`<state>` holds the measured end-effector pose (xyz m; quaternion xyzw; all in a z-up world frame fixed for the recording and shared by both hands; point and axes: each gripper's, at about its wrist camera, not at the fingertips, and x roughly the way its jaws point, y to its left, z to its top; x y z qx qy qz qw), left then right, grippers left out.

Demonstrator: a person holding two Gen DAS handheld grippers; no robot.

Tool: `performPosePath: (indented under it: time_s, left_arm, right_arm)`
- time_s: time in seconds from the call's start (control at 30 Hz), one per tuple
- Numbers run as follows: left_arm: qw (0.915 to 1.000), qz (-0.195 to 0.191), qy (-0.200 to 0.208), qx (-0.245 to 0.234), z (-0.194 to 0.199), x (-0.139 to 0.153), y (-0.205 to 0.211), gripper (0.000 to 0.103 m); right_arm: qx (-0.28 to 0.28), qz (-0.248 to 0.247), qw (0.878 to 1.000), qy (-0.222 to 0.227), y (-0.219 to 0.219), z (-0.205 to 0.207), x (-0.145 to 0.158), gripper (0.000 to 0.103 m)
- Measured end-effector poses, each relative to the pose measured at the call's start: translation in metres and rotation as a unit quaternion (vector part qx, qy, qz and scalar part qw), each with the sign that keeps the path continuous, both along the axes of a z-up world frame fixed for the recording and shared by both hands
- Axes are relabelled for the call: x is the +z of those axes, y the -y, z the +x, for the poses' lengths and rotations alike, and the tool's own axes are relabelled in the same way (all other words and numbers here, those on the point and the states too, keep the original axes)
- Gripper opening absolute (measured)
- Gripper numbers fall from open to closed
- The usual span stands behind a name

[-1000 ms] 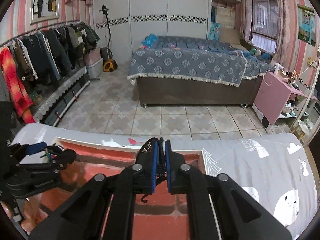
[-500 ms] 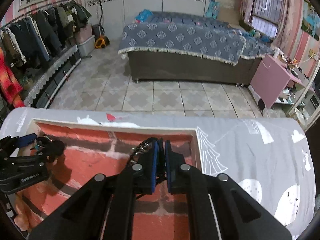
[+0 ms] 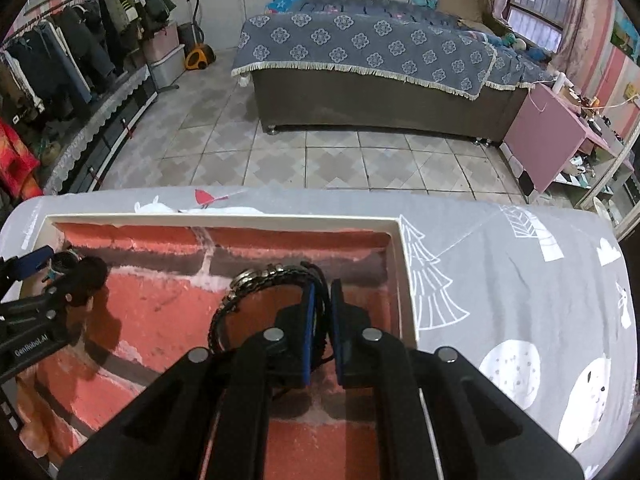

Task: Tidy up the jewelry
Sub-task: 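Open the left tool releasing the hair clip while the right tool releases the bracelet, then withdraw both tools from the tray back over the remaining accessories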

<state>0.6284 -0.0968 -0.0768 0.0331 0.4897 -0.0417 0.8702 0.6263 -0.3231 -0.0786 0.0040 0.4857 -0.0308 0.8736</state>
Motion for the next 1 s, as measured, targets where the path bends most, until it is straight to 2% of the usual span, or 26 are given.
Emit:
performPosePath:
  time_s: [0.07, 0.1, 0.13, 0.2, 0.37, 0.5, 0.67, 0.9, 1.0]
  left_arm:
    - [1.0, 0.0, 0.003, -0.004, -0.003, 0.003, 0.002, 0.078]
    - [1.0, 0.001, 0.006, -0.007, -0.005, 0.006, 0.002, 0.078]
    - [0.9998, 0.003, 0.014, -0.01, -0.009, 0.01, 0.002, 0.078]
    - [0.9996, 0.004, 0.025, -0.014, -0.016, 0.019, 0.002, 0.079]
    - [0.9975, -0.031, 0.062, -0.015, -0.041, 0.051, -0.003, 0.079]
    - [0.9936, -0.037, 0.105, -0.019, -0.074, 0.078, -0.006, 0.083]
    - [0.9886, -0.039, 0.143, -0.021, -0.119, 0.107, -0.009, 0.084]
    - [0.9799, -0.038, 0.194, -0.028, -0.195, 0.138, -0.016, 0.094]
    - [0.9777, -0.034, 0.205, -0.029, -0.222, 0.144, -0.019, 0.098]
  right_arm:
    - [0.001, 0.0, 1.0, -0.001, 0.001, -0.003, 0.002, 0.009]
    - [0.001, 0.003, 1.0, 0.002, 0.002, -0.005, 0.005, 0.014]
    - [0.002, 0.006, 1.0, 0.007, 0.002, -0.009, 0.009, 0.029]
    - [0.006, 0.013, 1.0, 0.025, 0.003, -0.017, 0.021, 0.049]
    - [0.005, -0.006, 0.997, 0.078, 0.0, -0.043, 0.06, 0.05]
    - [0.006, -0.025, 0.991, 0.13, -0.004, -0.08, 0.097, 0.057]
    - [0.001, -0.004, 0.984, 0.176, 0.002, -0.131, 0.13, 0.057]
    - [-0.005, 0.005, 0.975, 0.221, 0.008, -0.204, 0.15, 0.061]
    - [-0.012, 0.006, 0.973, 0.23, 0.012, -0.233, 0.149, 0.07]
